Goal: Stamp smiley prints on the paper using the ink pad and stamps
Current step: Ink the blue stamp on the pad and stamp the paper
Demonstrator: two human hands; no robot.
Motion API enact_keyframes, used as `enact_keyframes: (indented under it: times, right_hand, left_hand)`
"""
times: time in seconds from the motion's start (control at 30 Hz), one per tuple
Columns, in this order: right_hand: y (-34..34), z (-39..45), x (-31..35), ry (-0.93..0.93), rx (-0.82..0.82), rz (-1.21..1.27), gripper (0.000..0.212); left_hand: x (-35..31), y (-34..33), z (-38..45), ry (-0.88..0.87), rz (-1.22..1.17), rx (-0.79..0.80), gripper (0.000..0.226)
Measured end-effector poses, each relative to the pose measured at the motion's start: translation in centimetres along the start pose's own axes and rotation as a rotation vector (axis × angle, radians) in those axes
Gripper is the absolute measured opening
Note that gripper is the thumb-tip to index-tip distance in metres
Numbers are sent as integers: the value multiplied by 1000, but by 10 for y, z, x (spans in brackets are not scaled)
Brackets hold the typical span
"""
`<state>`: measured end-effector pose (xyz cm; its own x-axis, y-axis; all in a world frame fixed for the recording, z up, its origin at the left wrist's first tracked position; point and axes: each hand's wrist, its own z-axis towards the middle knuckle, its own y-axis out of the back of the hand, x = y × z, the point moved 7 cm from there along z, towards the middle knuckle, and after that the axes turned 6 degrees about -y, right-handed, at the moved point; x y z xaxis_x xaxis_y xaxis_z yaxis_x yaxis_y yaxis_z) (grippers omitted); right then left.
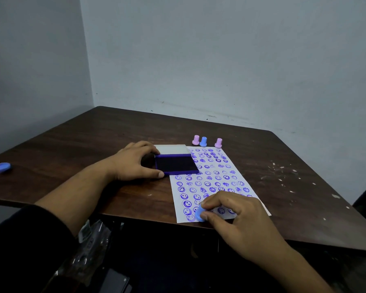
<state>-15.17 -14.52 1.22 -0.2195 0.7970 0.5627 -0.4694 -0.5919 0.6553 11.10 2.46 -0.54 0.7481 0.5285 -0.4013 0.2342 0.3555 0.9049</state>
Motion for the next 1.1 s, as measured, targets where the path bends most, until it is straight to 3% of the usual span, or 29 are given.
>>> enact_keyframes:
  times: [0.2, 0.4, 0.63, 0.87, 1.1]
  right_hand:
    - [22, 16, 13, 97, -112, -123, 13]
    - [50, 62, 4, -13, -197, -58, 15]
    - [59, 146, -41, -206, -139, 52, 14]
    - [50, 222, -92, -334, -60, -192, 10]
    - [16, 242, -137, -427, 72, -390, 16]
  left_hand:
    - [-2, 0, -1, -1, 7, -5, 92]
    - [-3, 1, -2, 1, 3, -10, 87]
    - [-2, 0, -1, 1, 4, 11, 86]
    - [1, -1, 1, -10, 20, 1, 88]
    - [2, -2, 2, -11, 23, 9, 88]
